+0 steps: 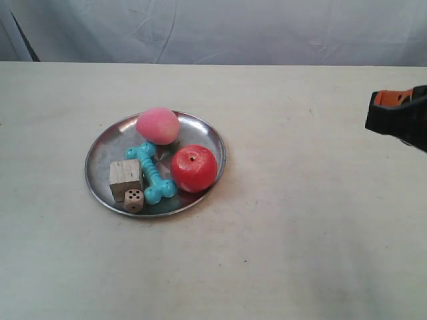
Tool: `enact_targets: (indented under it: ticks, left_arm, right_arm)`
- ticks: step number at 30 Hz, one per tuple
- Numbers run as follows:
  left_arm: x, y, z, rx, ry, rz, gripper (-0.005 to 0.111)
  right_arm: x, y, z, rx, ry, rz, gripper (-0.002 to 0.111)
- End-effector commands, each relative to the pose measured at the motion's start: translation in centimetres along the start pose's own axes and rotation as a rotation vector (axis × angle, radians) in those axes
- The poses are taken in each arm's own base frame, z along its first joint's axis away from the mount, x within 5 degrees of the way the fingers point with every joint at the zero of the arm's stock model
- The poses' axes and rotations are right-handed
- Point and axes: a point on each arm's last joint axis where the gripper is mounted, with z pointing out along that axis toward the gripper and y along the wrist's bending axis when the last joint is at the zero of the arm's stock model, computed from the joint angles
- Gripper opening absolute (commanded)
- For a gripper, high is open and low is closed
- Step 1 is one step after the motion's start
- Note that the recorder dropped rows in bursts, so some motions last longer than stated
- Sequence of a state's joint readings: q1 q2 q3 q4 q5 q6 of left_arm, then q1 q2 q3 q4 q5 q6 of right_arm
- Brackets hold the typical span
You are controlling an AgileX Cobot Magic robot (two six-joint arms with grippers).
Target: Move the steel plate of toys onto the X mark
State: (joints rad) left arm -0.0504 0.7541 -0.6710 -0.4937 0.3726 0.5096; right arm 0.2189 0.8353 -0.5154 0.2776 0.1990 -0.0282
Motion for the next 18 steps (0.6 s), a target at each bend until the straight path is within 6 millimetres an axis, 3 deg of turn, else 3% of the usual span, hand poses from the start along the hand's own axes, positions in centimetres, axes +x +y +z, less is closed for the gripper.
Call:
enact_targets:
  ticks: [1, 12, 14, 18]
  left_arm:
    - [0.0, -0.1, -0.6, -0.003, -0.025, 0.006, 0.000]
    - [0.4, -0.1, -1.2, -0.032, -0.083, 0.052, 0.000]
    - [1.2, -0.1, -2.1, -0.049, -0.101, 0.081, 0.000]
    - [4.5, -0.2, -3.6, -0.078, -0.106, -0.019, 0.000]
  right_arm:
    - [0.5, 0.1, -0.5, -0.010, 0.026, 0.008, -0.001]
    - [0.5, 0.1, -0.5, -0.010, 0.021, 0.008, -0.001]
    - [0.5, 0.1, -0.5, -0.010, 0.021, 0.008, -0.001]
    - [0.5, 0.1, -0.5, -0.010, 0.021, 0.011, -0.001]
